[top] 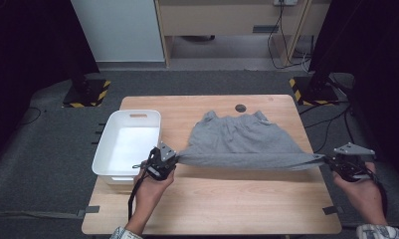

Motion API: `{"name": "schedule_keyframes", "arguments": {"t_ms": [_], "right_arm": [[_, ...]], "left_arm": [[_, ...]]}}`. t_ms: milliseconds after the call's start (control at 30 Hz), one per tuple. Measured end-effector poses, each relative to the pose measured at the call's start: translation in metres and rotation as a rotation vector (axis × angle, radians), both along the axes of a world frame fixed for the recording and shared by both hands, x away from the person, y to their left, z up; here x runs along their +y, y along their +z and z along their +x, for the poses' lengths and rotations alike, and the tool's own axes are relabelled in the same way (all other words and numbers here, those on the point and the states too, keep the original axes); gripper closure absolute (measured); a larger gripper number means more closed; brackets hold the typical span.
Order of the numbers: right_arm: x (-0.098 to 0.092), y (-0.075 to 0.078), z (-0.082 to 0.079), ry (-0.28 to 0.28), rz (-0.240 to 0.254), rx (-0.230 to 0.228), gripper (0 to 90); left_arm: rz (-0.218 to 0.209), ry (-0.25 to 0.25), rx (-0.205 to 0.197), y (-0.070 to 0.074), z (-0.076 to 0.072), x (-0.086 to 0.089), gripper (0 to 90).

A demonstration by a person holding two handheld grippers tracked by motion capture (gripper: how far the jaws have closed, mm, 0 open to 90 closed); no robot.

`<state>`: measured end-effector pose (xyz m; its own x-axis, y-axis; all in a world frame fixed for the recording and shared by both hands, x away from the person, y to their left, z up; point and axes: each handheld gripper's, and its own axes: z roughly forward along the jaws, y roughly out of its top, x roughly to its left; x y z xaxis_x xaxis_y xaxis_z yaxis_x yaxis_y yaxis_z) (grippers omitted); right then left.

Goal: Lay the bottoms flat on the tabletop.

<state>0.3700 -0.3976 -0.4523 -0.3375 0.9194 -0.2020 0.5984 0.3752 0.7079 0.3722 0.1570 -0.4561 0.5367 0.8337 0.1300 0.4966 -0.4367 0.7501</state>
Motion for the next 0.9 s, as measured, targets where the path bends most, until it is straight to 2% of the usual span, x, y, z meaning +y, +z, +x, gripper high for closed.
{"name": "schedule_keyframes", "arguments": {"t_ms": [67,167,300,400,567,733,900], "right_arm": [[0.004,0.000,0.004,0.000,-0.012,0.003,87.0],[0.009,0.001,0.004,0.019,-0.035,0.014,87.0],[0.005,0.003,-0.009,0.037,-0.011,0.023,86.9],[0.005,0.002,-0.024,0.043,0.018,0.017,86.9],[0.008,-0.008,-0.046,0.068,0.026,0.039,86.8],[0.009,-0.022,-0.053,0.072,0.020,0.073,86.9],[0.010,-0.024,-0.057,0.084,0.011,0.080,86.8]], "left_arm": [[0.007,0.000,0.015,0.001,0.006,-0.001,85.3],[0.008,-0.001,0.024,0.004,0.006,0.001,85.3],[0.018,-0.026,0.050,0.007,-0.004,0.008,85.1],[0.021,-0.036,0.050,0.009,-0.012,0.010,85.0],[0.057,-0.074,0.097,0.001,-0.027,0.012,84.9],[0.068,-0.081,0.120,-0.006,-0.031,0.013,84.8],[0.065,-0.080,0.133,-0.006,-0.036,0.018,84.8]]}}
